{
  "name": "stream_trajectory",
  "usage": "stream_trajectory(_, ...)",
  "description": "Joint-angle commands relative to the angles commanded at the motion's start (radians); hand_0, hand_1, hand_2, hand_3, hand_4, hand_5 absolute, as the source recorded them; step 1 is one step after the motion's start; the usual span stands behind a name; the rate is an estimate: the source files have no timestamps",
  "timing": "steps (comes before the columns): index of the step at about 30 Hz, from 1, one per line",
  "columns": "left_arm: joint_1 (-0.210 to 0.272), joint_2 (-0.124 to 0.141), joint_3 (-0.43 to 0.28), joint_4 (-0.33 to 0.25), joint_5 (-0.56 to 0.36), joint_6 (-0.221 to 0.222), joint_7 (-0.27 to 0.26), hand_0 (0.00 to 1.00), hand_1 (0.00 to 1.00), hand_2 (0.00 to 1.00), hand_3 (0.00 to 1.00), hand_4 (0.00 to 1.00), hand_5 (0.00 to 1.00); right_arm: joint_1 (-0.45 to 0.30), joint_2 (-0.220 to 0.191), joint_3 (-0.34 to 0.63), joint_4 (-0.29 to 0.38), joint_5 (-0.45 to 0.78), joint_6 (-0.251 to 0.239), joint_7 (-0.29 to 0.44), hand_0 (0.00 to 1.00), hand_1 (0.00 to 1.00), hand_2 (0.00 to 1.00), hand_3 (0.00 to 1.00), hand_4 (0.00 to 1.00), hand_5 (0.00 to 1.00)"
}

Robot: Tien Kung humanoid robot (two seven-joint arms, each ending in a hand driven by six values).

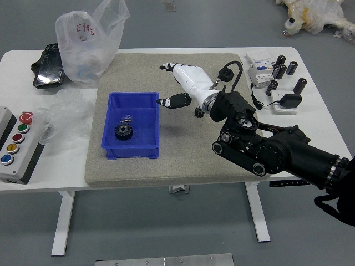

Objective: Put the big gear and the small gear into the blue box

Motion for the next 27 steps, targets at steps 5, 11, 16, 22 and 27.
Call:
stream_trajectory(5, -0.002, 0.0, -0.004, 0.001, 0.005, 0.0, 0.0, 0.711, 0.531, 0.538, 0.669, 0.691, 0.485, 0.027, 0.018, -0.103, -0.108, 0.094, 0.011, 0.014, 0.737, 0.784, 0.79, 0.807, 0.829, 0.326)
stream_trajectory(11, -0.005, 0.0, -0.004, 0.001, 0.008, 0.0, -0.002, 0.711, 0.531, 0.538, 0.669, 0.691, 0.484, 0.049, 0.044, -0.219, -0.227, 0.2, 0.021, 0.031, 0.735, 0.783, 0.788, 0.805, 0.816, 0.312)
stream_trajectory(16, -0.004, 0.0, -0.008, 0.001, 0.013, -0.001, -0.001, 0.711, 0.531, 0.538, 0.669, 0.691, 0.484, 0.058, 0.062, -0.279, -0.295, 0.258, 0.039, 0.037, 0.735, 0.783, 0.788, 0.805, 0.816, 0.312)
stream_trajectory(22, -0.006, 0.001, -0.005, 0.002, 0.013, -0.001, -0.003, 0.711, 0.531, 0.538, 0.67, 0.693, 0.486, 0.061, 0.07, -0.254, -0.327, 0.247, 0.085, 0.032, 0.717, 0.747, 0.725, 0.761, 0.739, 0.276)
stream_trajectory(27, -0.005, 0.001, -0.01, 0.001, 0.018, -0.002, -0.001, 0.712, 0.531, 0.537, 0.671, 0.693, 0.486, 0.056, 0.075, -0.234, -0.329, 0.228, 0.106, 0.028, 0.646, 0.622, 0.555, 0.614, 0.431, 0.112)
